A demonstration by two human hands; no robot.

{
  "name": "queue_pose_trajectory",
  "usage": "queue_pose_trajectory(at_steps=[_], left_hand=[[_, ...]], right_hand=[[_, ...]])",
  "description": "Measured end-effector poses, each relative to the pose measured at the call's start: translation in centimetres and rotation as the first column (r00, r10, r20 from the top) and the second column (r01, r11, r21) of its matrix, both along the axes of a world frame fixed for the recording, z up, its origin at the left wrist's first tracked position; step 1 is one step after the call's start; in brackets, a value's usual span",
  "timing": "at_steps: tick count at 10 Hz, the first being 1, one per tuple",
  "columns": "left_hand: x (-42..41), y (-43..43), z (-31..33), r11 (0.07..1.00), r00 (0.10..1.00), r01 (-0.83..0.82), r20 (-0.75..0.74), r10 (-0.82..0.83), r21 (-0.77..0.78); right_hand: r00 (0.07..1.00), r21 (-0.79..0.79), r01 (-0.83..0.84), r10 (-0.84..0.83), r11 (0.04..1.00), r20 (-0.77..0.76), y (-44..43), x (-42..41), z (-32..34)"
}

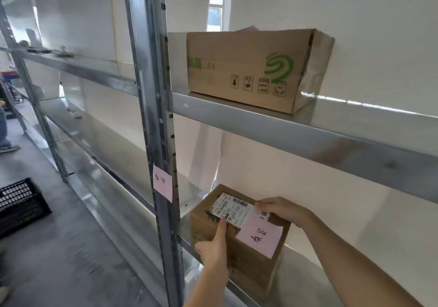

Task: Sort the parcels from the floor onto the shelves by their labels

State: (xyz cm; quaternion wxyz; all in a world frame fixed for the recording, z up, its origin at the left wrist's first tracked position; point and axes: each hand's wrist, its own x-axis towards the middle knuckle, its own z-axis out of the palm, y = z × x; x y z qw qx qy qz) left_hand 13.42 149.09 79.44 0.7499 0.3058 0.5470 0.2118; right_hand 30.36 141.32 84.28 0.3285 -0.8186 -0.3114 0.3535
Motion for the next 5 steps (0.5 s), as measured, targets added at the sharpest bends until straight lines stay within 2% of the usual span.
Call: queue_pose_trajectory(at_steps=[2, 3, 4, 5], left_hand=[[0.7, 0.1, 0.0, 1.0, 1.0, -0.005, 0.01, 0.005, 0.016], [0.1, 0.6, 0.4, 0.993, 0.999, 0.009, -0.035, -0.004, 0.122], [-1.8, 1.1, 2.5, 0.874, 0.998, 0.022, -0.067, 0.011, 0.485], [-4.9, 1.0, 5.9, 0.544, 0.986, 0.142, -0.073, -0.146, 0.827]], right_hand=[[0.961, -0.02, 0.03, -0.024, 0.999, 0.277, 0.6, -0.8, -0.1], [0.89, -0.059, 0.096, -0.059, 0.994, 0.453, 0.4, -2.0, 0.4], [0.817, 0.032, 0.085, -0.088, 0.996, 0.57, -0.4, -4.2, 2.1], [0.789, 0.158, -0.018, -0.083, 0.987, 0.609, -1.3, -7.6, 4.5]])
